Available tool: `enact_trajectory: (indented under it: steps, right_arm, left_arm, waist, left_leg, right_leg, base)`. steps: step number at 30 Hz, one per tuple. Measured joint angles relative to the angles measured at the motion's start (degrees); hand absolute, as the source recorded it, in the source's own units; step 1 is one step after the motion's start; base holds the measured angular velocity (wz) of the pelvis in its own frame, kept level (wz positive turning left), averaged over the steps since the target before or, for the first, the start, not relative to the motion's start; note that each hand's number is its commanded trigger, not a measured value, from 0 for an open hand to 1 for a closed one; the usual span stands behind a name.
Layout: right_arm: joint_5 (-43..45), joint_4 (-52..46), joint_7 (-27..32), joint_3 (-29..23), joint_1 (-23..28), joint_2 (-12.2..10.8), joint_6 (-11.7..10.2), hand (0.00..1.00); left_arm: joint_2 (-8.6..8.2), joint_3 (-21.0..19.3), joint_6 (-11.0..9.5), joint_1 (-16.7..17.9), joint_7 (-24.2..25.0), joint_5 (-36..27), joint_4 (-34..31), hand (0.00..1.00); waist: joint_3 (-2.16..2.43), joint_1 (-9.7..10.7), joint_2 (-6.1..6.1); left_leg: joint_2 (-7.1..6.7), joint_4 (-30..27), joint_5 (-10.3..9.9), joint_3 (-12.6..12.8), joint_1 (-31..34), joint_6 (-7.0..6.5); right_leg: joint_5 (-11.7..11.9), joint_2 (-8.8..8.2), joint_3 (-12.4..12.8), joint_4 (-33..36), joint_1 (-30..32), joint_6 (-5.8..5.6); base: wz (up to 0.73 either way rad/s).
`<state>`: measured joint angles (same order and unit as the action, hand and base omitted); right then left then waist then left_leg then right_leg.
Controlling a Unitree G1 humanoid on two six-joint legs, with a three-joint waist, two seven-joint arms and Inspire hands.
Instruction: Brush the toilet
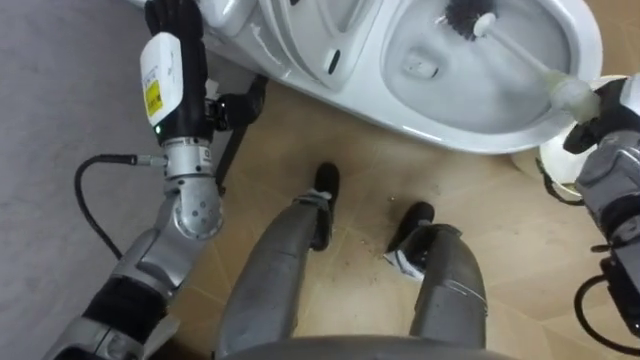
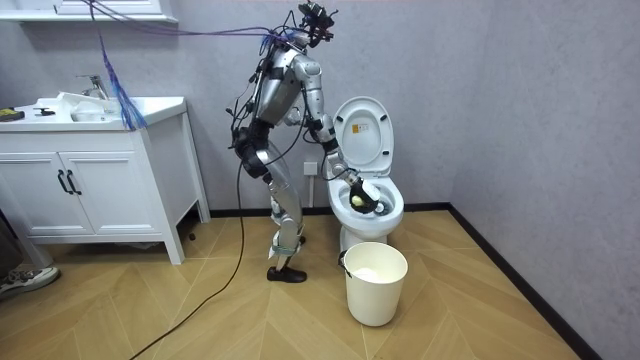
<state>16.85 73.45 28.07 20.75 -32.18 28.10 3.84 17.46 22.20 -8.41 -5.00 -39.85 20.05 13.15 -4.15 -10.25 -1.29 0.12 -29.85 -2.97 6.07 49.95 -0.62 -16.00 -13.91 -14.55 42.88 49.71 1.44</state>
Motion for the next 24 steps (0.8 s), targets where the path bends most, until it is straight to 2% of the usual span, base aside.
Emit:
enact_trajectory:
  steps: [4, 5, 6, 8, 10, 11, 12, 15, 19, 20, 22, 24]
  right_arm:
    - [4.94, -2.47, -0.21, 0.01, 0.74, -1.83, 0.90, 1.00]
    - [6.95, -3.64, -0.27, 0.32, 1.41, -2.33, 1.10, 1.00]
    - [8.95, -5.17, -0.45, 0.58, 2.32, -3.15, 1.29, 1.00]
    - [13.54, -7.22, -1.29, 1.21, 2.90, -5.16, 1.69, 1.00]
    - [17.42, -8.55, -2.15, 2.52, 4.18, -7.34, 3.70, 1.00]
    - [17.48, -8.66, -2.29, 2.91, 5.25, -8.72, 5.60, 1.00]
    - [17.48, -8.66, -2.97, 2.97, 6.23, -9.00, 6.30, 1.00]
    - [19.33, -11.43, -4.22, 3.07, 9.33, -9.40, 7.07, 1.00]
    - [19.66, -12.87, -5.42, 3.07, 9.89, -9.82, 7.68, 1.00]
    - [19.62, -12.85, -5.71, 3.08, 9.94, -9.54, 7.68, 1.00]
    - [19.73, -12.76, -5.90, 3.73, 9.93, -8.70, 7.57, 1.00]
    - [19.66, -11.14, -5.59, 6.22, 9.60, -4.99, 6.02, 1.00]
  left_arm:
    - [-0.11, 0.00, 0.89, -0.44, 0.78, 0.94, 1.06, 0.00]
    - [-0.47, 0.52, 0.91, -0.98, 0.83, 0.97, 2.20, 0.00]
    - [-1.31, 0.76, 0.91, -1.47, 1.00, 1.23, 3.58, 0.00]
    - [-2.26, 0.60, 1.00, -1.52, 1.58, 1.94, 4.84, 0.00]
    - [-2.38, 1.26, 0.97, -1.40, 1.77, 2.04, 5.74, 0.00]
    - [-2.38, 1.93, 0.96, -1.33, 1.81, 1.95, 6.07, 0.00]
    - [-2.49, 2.20, 0.94, -1.18, 1.76, 1.92, 6.33, 0.00]
    - [-2.46, 2.09, 0.61, -0.61, 1.28, 1.95, 7.17, 0.00]
    - [-2.23, 1.42, 0.33, 0.35, 1.12, 1.58, 7.45, 0.00]
    - [-2.22, 1.04, -0.33, 0.65, 1.12, 1.26, 7.65, 0.00]
    - [-2.18, 0.68, -0.82, 1.08, 1.12, 1.25, 7.75, 0.00]
    - [-2.06, 1.30, -1.25, 1.01, 1.14, 0.70, 7.51, 0.00]
  waist:
    - [0.16, -0.08, 0.64]
    - [0.17, -0.24, 1.32]
    - [0.30, -1.00, 2.73]
    - [0.62, -1.70, 4.60]
    - [1.32, -2.58, 5.76]
    - [1.67, -2.91, 6.53]
    - [1.71, -2.92, 6.99]
    - [1.81, -3.35, 7.70]
    - [1.82, -3.21, 7.76]
    - [1.82, -3.30, 7.75]
    - [1.80, -3.37, 7.73]
    - [1.68, -3.92, 7.53]
  left_leg:
    - [0.02, -0.65, -0.51, -0.15, -0.18, -0.54]
    - [0.04, -0.61, -0.62, -0.04, -0.61, -0.51]
    - [0.46, -0.64, -0.83, -0.20, -0.91, -0.74]
    - [1.27, -0.03, -0.84, -0.05, -1.38, -0.76]
    - [1.03, 0.85, -0.64, -0.21, -1.67, -0.80]
    - [1.06, 1.12, -0.59, -0.17, -1.82, -0.89]
    - [1.04, 1.34, -0.59, -0.13, -2.13, -0.91]
    - [1.81, 1.81, -0.71, -0.39, -2.89, -0.70]
    - [2.33, 2.92, -0.32, -0.46, -3.96, -0.18]
    - [2.47, 3.55, -0.10, -0.46, -4.35, 0.04]
    - [2.68, 3.77, -0.08, -0.46, -4.56, 0.21]
    - [2.51, 4.09, -0.14, -0.47, -4.68, 0.32]
  right_leg:
    - [0.81, 0.14, 0.04, -0.10, -0.39, -0.55]
    - [1.15, 0.28, -0.36, -0.35, -0.96, -0.67]
    - [1.75, 1.35, -0.26, -1.55, -1.97, -1.03]
    - [2.90, 2.32, -0.66, -3.96, -3.08, -0.64]
    - [3.75, 2.30, -0.73, -4.95, -3.18, -0.97]
    - [4.03, 2.47, -0.77, -5.55, -3.45, -1.13]
    - [4.06, 2.52, -0.88, -5.88, -3.85, -1.17]
    - [4.30, 3.70, -1.16, -7.59, -5.19, -0.98]
    - [4.54, 4.41, -1.37, -8.74, -6.01, -0.07]
    - [4.75, 4.67, -1.36, -9.28, -6.33, 0.31]
    - [4.85, 4.99, -1.20, -9.53, -6.55, 0.50]
    - [4.32, 4.77, -1.11, -9.11, -6.39, 0.55]
  base:
    - [-0.06]
    - [-0.13]
    - [-0.13]
    - [-0.25]
    - [-0.17]
    - [-0.04]
    - [0.00]
    - [-0.06]
    - [-0.03]
    - [0.00]
    - [0.00]
    - [0.07]
